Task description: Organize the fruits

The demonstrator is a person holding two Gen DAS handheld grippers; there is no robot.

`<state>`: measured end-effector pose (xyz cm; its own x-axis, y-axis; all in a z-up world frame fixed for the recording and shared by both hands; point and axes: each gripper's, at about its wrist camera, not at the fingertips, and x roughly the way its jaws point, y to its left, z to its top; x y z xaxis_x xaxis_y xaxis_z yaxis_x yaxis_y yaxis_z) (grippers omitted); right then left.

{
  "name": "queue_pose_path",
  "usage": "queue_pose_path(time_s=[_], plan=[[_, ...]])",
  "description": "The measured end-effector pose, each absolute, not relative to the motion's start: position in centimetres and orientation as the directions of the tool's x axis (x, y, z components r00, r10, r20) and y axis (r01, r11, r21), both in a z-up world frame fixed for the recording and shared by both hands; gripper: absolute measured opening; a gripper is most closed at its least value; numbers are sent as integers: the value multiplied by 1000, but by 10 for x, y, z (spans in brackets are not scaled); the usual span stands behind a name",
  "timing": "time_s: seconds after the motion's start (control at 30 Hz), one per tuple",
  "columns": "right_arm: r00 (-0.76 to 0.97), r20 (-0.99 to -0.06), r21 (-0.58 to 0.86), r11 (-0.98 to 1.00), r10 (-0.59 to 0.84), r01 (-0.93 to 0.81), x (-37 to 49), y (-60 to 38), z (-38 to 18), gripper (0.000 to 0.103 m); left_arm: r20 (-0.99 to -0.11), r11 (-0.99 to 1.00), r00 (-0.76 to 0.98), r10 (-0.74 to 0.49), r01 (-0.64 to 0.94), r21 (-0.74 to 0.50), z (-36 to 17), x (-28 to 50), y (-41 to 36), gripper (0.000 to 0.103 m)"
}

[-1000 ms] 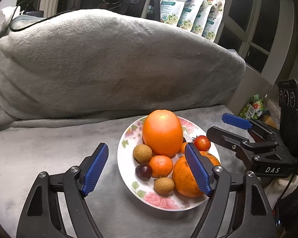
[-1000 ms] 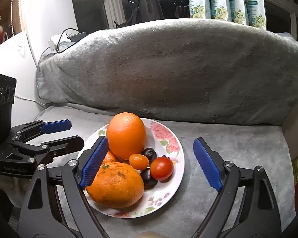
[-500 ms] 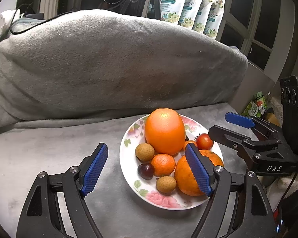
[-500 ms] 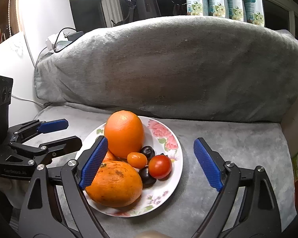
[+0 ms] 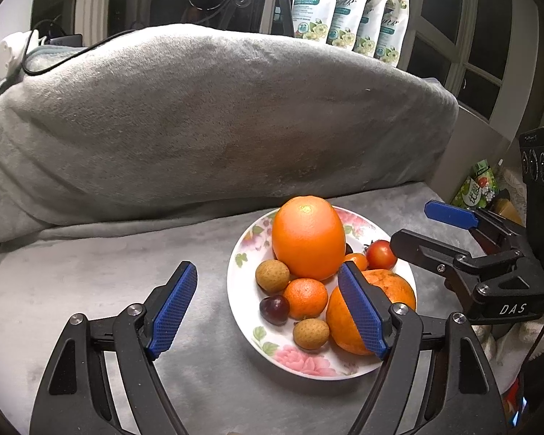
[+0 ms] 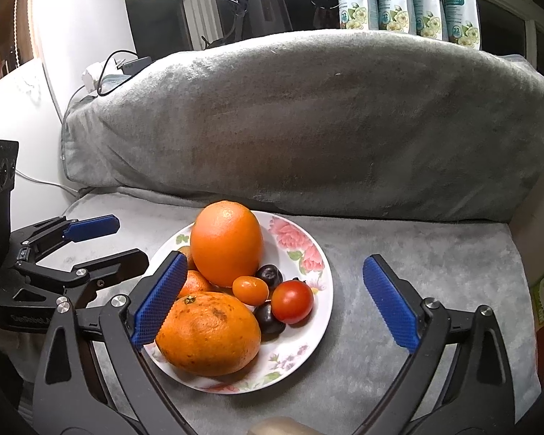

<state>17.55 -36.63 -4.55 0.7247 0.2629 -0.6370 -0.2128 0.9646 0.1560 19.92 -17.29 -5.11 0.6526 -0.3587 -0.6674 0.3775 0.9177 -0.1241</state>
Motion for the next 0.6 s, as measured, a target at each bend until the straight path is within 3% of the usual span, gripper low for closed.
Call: queue_pose_path(time_s=[0.6], plan=[[727,-639,140,967,251,-211,173,-363,-43,99,-660,919,662,-355,375,-118,-46,192,-172,80]])
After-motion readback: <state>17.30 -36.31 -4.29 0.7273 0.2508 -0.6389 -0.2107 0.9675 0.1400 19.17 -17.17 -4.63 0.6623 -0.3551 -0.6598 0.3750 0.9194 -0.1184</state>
